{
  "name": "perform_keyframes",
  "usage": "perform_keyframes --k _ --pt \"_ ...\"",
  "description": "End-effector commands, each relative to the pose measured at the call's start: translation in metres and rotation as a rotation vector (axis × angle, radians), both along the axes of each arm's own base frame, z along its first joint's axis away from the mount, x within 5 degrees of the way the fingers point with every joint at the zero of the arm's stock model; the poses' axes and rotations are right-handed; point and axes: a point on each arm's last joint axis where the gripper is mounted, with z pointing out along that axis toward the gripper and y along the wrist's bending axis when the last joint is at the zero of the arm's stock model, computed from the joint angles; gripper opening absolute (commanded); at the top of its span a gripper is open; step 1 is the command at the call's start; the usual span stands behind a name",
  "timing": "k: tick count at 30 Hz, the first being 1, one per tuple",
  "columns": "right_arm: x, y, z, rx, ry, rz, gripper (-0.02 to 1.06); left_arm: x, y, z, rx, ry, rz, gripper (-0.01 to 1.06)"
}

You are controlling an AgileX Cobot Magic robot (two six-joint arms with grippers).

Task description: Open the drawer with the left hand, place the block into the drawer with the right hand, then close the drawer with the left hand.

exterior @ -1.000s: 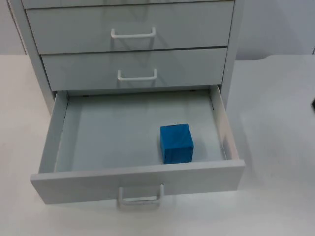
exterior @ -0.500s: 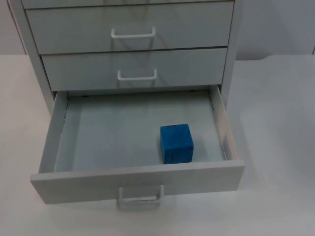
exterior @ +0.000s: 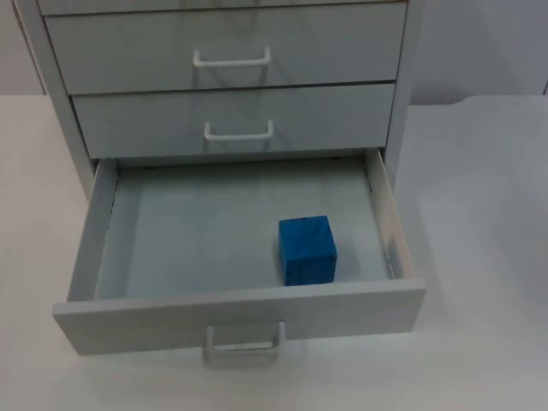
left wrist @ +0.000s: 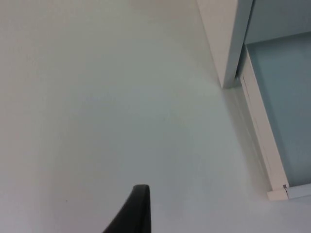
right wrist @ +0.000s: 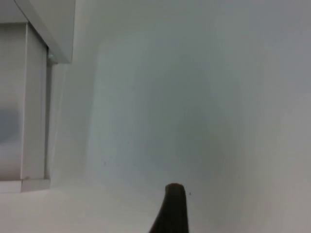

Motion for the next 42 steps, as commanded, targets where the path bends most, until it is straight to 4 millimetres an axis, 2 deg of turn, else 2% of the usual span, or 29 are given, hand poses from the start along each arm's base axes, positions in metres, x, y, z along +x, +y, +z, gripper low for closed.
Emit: perform_keyframes --k 1,7,13,17,20,22,23,26,30,35,39,42 --pt "0.0 -0.001 0.001 0.015 -0.02 -0.009 0.68 -0.001 0.0 -0.001 -0.02 0.006 0.007 1.05" --pt "0.001 -0.001 -0.002 0.014 -0.012 -0.01 0.68 -0.002 -0.005 -0.001 -0.03 0.014 -0.054 1.05" --pt "0.001 0.001 -0.029 0.023 0.061 -0.015 0.68 -0.003 -0.012 -0.001 -0.071 0.016 -0.125 1.05" --pt "0.0 0.002 -0.026 0.036 0.045 -0.015 0.68 -0.003 -0.018 0.0 -0.104 0.014 -0.176 1.0" --pt "-0.003 0.001 -0.023 0.037 0.027 -0.009 0.68 -0.004 -0.024 0.001 -0.141 0.006 -0.233 0.74" --pt "-0.003 0.0 -0.023 0.03 0.029 -0.007 0.68 -0.004 -0.028 0.002 -0.15 -0.01 -0.291 0.45" --pt "-0.003 0.0 -0.023 0.03 0.029 -0.007 0.68 -0.004 -0.028 0.002 -0.15 -0.01 -0.291 0.45" --pt "-0.002 0.001 -0.022 0.033 0.019 -0.005 0.68 -0.004 -0.036 0.006 -0.178 -0.055 -0.394 0.02" --pt "-0.002 0.001 -0.022 0.035 0.012 -0.003 0.68 -0.003 -0.045 0.011 -0.228 -0.093 -0.483 0.0" --pt "-0.001 0.002 -0.021 0.04 -0.004 0.0 0.68 0.011 -0.052 0.011 -0.257 -0.036 -0.539 0.0" --pt "-0.001 0.002 -0.021 0.041 -0.004 -0.001 0.68 0.022 -0.062 0.006 -0.245 0.014 -0.593 0.0" --pt "-0.001 0.002 -0.021 0.041 -0.004 -0.001 0.68 0.031 -0.079 -0.003 -0.219 0.052 -0.654 0.0"
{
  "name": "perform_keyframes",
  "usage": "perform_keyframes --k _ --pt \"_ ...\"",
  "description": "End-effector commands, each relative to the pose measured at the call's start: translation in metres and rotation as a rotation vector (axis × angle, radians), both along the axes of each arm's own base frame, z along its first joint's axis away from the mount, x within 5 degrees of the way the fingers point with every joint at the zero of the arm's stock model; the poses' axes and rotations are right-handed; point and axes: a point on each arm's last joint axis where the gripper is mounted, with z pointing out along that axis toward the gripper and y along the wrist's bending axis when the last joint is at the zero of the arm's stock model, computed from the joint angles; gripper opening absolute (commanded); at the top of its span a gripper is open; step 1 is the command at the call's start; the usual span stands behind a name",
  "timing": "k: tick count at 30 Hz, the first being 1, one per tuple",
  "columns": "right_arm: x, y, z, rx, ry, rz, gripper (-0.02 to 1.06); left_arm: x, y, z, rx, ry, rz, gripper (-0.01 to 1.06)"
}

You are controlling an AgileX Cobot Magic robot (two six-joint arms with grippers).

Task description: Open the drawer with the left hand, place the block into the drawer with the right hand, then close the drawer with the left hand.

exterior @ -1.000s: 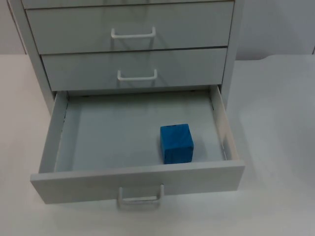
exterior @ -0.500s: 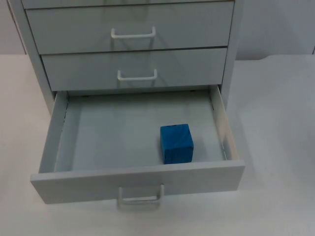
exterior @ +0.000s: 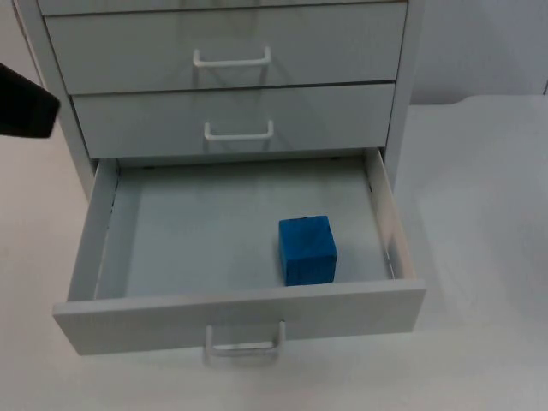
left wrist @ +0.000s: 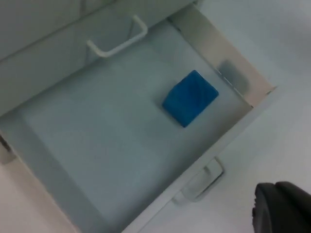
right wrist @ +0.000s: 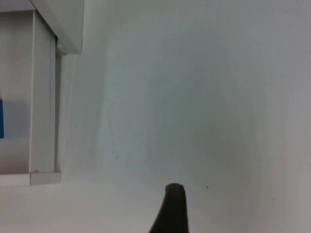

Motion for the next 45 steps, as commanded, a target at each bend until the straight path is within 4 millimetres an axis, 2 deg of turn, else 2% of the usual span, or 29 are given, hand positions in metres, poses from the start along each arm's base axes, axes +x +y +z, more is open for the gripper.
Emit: perform_keyframes --k 1,2,7,8,11,12,16,17,21,31,34,45 --pt "0.0 -0.001 0.002 0.002 -0.019 -0.002 0.68 0.006 -0.015 -0.006 0.028 0.004 -0.054 0.0" --pt "0.0 -0.001 0.002 0.002 -0.019 -0.002 0.68 0.006 -0.015 -0.006 0.028 0.004 -0.054 0.0" --pt "0.0 -0.001 0.001 0.001 -0.016 -0.002 0.68 0.014 -0.049 -0.028 0.142 -0.003 -0.114 0.0" --pt "0.0 -0.001 0.001 0.001 -0.016 -0.002 0.68 0.014 -0.049 -0.028 0.142 -0.003 -0.114 0.0" --pt "0.0 -0.001 0.001 -0.001 -0.016 -0.002 0.68 0.014 -0.076 -0.05 0.248 0.007 -0.182 0.0" --pt "0.0 -0.001 0.001 -0.001 -0.016 -0.002 0.68 0.014 -0.076 -0.05 0.248 0.007 -0.182 0.0" --pt "0.0 -0.001 0.001 -0.002 -0.016 0.0 0.68 0.017 -0.097 -0.077 0.37 0.011 -0.22 0.0" --pt "0.0 -0.001 0.001 -0.002 -0.016 0.0 0.68 0.017 -0.097 -0.077 0.37 0.011 -0.22 0.0" --pt "0.0 -0.001 0.001 -0.016 -0.017 0.016 0.68 0.02 -0.108 -0.099 0.479 -0.001 -0.228 0.0" --pt "0.0 -0.001 0.001 -0.017 -0.015 0.016 0.68 0.022 -0.123 -0.119 0.531 -0.042 -0.264 0.0" --pt "0.0 -0.001 0.001 -0.017 -0.015 0.016 0.68 0.024 -0.125 -0.124 0.549 -0.044 -0.279 0.0" --pt "0.0 -0.001 0.001 -0.017 -0.015 0.016 0.68 0.03 -0.128 -0.166 0.687 0.019 -0.341 0.0"
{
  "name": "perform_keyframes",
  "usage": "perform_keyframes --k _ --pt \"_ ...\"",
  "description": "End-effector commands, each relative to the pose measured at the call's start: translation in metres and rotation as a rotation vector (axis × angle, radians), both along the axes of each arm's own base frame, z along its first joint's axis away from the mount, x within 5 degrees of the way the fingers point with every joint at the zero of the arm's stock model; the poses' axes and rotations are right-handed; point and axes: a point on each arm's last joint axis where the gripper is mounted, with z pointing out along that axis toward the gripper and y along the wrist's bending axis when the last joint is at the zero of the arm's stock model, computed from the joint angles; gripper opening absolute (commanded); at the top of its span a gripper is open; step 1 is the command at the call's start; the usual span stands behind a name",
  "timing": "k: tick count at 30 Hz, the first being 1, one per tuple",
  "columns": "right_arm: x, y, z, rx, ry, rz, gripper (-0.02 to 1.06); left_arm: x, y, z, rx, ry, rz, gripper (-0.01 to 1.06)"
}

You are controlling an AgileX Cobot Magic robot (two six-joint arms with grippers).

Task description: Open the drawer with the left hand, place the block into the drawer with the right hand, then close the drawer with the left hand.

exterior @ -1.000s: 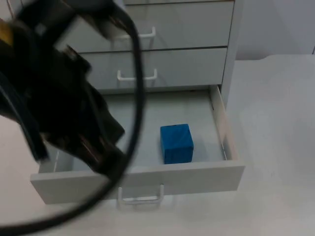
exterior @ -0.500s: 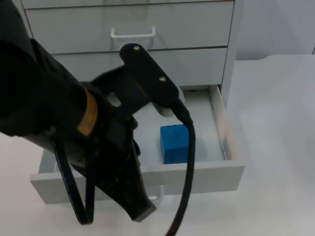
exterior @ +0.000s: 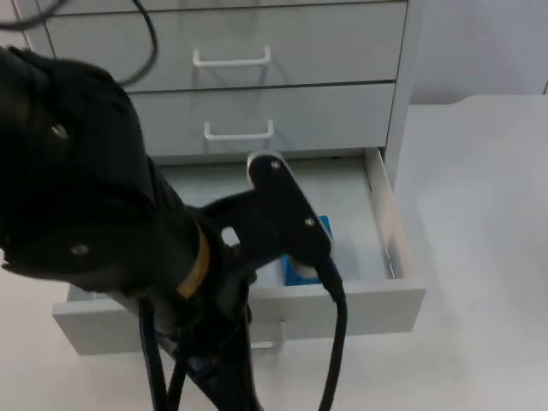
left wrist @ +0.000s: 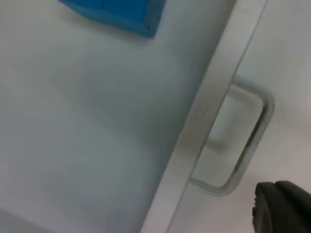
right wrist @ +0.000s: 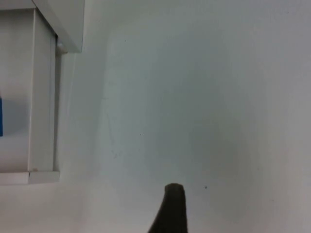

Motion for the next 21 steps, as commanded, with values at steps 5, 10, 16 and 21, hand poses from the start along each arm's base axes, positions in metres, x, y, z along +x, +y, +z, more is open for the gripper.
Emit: perform_keyframes --k 5,10,16,21 --pt "0.0 -0.001 0.001 -0.008 -0.016 0.006 0.68 0.005 -0.002 -0.018 0.061 -0.015 -0.009 0.0" --pt "0.0 -0.001 0.001 -0.008 -0.017 0.007 0.68 0.009 -0.001 -0.027 0.086 -0.046 0.009 0.0" --pt "0.0 -0.001 0.001 -0.008 -0.017 0.009 0.68 0.018 -0.006 -0.032 0.108 -0.096 -0.02 0.0" --pt "0.0 -0.001 0.001 -0.008 -0.017 0.009 0.68 0.024 -0.011 -0.043 0.141 -0.111 -0.046 0.0"
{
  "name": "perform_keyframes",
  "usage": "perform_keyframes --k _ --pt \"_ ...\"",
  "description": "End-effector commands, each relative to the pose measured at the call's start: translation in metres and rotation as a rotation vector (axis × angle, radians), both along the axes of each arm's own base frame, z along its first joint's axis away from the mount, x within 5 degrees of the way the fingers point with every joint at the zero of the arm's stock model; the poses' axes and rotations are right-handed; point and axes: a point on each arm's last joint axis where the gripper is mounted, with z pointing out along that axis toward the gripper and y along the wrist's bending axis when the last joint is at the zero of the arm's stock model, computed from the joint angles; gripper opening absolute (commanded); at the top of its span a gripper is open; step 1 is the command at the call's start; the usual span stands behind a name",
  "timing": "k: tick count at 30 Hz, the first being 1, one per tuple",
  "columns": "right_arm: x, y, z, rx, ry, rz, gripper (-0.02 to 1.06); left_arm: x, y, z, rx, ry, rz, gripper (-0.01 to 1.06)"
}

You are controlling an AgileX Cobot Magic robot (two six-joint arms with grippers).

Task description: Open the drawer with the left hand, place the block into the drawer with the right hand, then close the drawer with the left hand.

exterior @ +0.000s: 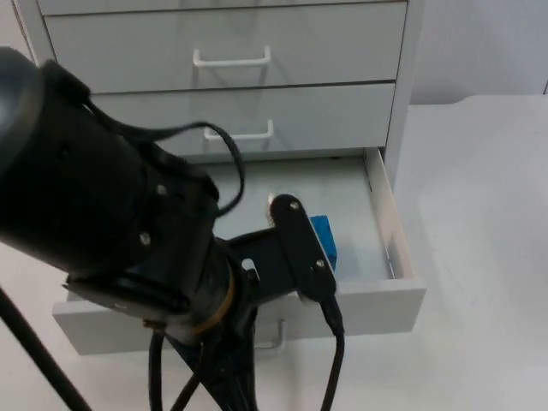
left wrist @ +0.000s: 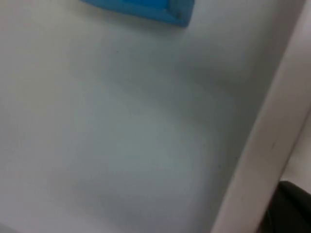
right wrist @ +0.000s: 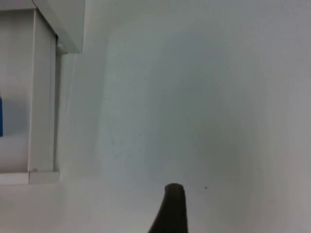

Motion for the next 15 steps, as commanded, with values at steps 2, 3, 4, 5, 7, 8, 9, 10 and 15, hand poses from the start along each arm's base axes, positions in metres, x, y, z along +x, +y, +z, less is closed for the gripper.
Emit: perform_keyframes --k 2,3,4,5,7,8,9,10,15 --pt "0.0 -0.001 0.001 -0.008 -0.017 0.009 0.68 0.006 -0.005 -0.003 0.024 -0.026 -0.024 0.0" --pt "0.0 -0.001 0.001 -0.008 -0.017 0.009 0.68 0.006 -0.005 -0.003 0.024 -0.026 -0.024 0.0" --pt "0.0 -0.001 0.001 -0.008 -0.017 0.009 0.68 0.008 -0.006 -0.003 0.032 -0.04 -0.016 0.0" --pt "0.0 -0.001 0.001 -0.008 -0.017 0.009 0.68 0.012 -0.006 -0.003 0.042 -0.062 0.009 0.0" --pt "0.0 -0.001 0.001 -0.008 -0.017 0.009 0.68 0.02 -0.006 0.004 0.052 -0.154 0.026 0.0" --pt "0.0 -0.001 0.001 -0.008 -0.017 0.009 0.68 0.02 -0.006 0.004 0.052 -0.154 0.026 0.0" --pt "0.0 -0.001 0.001 -0.008 -0.017 0.009 0.68 0.023 -0.006 0.006 0.052 -0.188 0.044 0.0" --pt "0.0 -0.001 0.001 -0.008 -0.017 0.009 0.68 0.026 -0.007 0.008 0.045 -0.216 0.033 0.0" --pt "0.0 -0.001 0.001 -0.01 -0.018 0.012 0.68 0.039 -0.004 0.013 -0.002 -0.298 0.032 0.0"
